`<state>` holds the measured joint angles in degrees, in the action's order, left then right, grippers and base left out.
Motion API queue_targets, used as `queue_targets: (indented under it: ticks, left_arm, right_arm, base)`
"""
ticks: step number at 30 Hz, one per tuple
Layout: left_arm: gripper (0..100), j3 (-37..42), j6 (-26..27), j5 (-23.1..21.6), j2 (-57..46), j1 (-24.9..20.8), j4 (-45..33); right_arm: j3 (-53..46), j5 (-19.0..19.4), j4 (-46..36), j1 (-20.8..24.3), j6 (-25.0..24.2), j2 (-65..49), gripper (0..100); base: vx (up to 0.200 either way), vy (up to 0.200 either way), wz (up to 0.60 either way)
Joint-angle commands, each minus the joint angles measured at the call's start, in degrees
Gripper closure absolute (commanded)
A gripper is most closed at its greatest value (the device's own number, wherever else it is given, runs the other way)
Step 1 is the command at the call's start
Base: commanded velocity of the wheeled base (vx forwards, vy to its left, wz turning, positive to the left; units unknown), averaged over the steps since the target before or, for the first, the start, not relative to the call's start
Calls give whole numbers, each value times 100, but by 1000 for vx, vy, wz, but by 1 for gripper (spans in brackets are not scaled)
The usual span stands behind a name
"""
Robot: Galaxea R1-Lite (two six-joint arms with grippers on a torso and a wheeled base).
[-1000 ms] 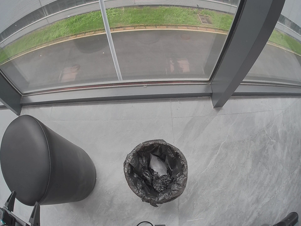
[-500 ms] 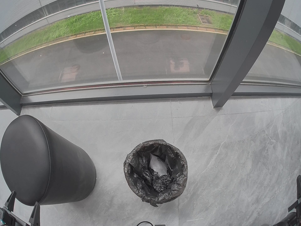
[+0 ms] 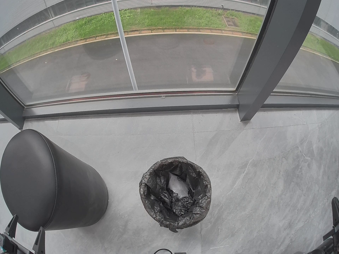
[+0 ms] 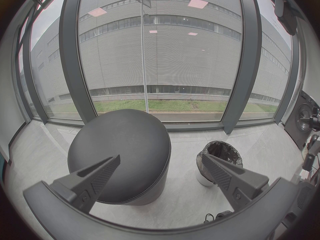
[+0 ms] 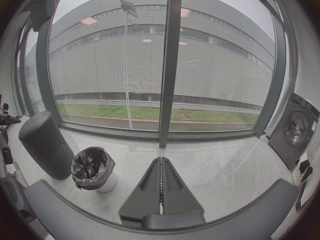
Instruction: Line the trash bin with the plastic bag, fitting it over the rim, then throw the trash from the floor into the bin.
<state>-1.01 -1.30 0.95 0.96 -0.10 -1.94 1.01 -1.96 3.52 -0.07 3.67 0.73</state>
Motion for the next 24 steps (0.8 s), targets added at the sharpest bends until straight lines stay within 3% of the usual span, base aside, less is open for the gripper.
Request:
queue_targets:
  ticks: [1, 5, 12, 18, 24]
  left_arm:
    - [0, 40, -1, 2, -88, 1, 0]
    - [0, 40, -1, 2, -88, 1, 0]
    - [0, 40, -1, 2, -88, 1, 0]
    - [0, 40, -1, 2, -88, 1, 0]
    - [0, 40, -1, 2, -88, 1, 0]
  right_arm:
    - [-84, 117, -80, -1, 2, -64, 100]
    - [-84, 372, -194, -1, 73, -64, 100]
    - [-84, 390, -212, -1, 116, -64, 100]
    - [-101, 337, -352, -1, -253, -56, 100]
    - [-92, 337, -352, -1, -253, -56, 100]
  base:
    - [0, 0, 0]
    - [0, 0, 0]
    - [0, 0, 0]
    - [0, 0, 0]
    - [0, 0, 0]
